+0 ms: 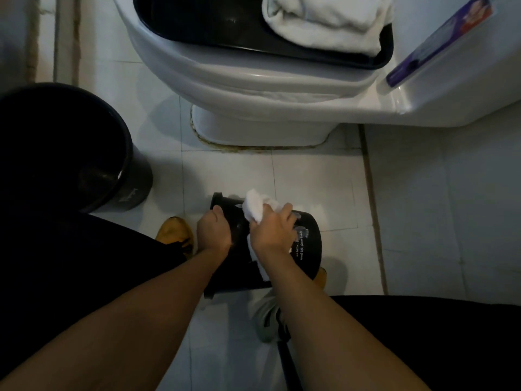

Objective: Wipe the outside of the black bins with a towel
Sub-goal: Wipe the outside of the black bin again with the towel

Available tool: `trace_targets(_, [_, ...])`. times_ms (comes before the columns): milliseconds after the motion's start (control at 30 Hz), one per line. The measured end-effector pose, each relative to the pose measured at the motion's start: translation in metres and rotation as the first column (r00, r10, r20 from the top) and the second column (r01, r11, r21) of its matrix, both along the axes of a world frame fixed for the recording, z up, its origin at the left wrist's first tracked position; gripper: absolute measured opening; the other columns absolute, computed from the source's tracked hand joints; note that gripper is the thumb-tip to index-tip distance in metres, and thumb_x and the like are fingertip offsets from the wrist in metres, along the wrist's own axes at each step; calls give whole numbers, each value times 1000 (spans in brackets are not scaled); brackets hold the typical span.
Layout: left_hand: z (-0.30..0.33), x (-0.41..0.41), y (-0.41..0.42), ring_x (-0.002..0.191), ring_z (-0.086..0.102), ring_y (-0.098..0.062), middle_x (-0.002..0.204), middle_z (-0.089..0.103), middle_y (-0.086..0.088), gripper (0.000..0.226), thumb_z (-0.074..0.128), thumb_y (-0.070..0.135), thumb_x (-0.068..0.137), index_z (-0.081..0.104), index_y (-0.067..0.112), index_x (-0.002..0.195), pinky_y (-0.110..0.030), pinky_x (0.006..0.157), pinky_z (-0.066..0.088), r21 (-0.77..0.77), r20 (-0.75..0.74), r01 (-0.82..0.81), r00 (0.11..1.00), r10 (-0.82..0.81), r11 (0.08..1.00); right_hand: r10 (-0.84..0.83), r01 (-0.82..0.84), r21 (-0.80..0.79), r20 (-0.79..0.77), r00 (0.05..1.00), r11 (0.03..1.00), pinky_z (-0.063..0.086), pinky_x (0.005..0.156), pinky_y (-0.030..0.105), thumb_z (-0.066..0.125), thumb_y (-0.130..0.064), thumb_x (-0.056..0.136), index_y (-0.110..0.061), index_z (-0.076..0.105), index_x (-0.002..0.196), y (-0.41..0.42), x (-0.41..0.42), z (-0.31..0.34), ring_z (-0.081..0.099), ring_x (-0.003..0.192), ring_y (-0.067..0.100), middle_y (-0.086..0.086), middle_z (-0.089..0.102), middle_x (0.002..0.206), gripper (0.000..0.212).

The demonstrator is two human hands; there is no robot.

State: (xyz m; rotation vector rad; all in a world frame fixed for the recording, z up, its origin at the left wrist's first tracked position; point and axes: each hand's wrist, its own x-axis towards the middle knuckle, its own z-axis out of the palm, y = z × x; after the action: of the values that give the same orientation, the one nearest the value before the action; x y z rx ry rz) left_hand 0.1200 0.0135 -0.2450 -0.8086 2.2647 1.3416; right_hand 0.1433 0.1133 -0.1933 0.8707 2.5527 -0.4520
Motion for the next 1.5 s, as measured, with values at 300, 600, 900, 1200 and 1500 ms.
trace_targets(300, [5,-2,2,84,55,-23,88,59,-15,46,33,26,105,63,-5,90,-28,75,41,17,-11,-13,1000,13,1000,144,-149,-120,-43,989,982,41,98,47,62,-33,90,-23,54,130,10,-8,-11,36,123,32,11,33,134,42])
trace_targets(600, [4,-2,0,89,62,-32,90,65,-21,46,33,26,104,63,-4,85,-37,81,50,-2,11,-2,1000,2,1000,220,-248,-206,-152,964,946,42,98,42,60,-34,90,-22,53,134,13,26,-8,37,122,29,10,34,134,47])
trace_targets(900, [8,-2,5,81,62,-36,72,54,-14,48,28,24,105,51,5,67,-30,65,40,-158,1,171,985,-173,973,-106,106,29,-17,994,994,43,96,41,64,-36,88,-19,56,126,30,24,-7,41,119,31,12,37,134,42])
trace_targets(1200, [8,0,7,75,57,-32,72,53,-14,45,30,22,105,57,-2,78,-32,62,41,-202,-11,152,988,-157,968,-130,130,30,5,991,991,43,90,41,61,-36,91,-17,56,127,100,41,-22,42,115,32,12,38,129,41])
trace_targets(1500, [1,3,5,68,53,-26,70,51,-14,46,29,19,105,54,-1,72,-28,62,36,-185,-47,110,992,-120,976,32,-44,-75,-154,988,996,48,95,41,62,-38,87,-20,55,131,15,70,-10,44,120,29,10,40,135,47])
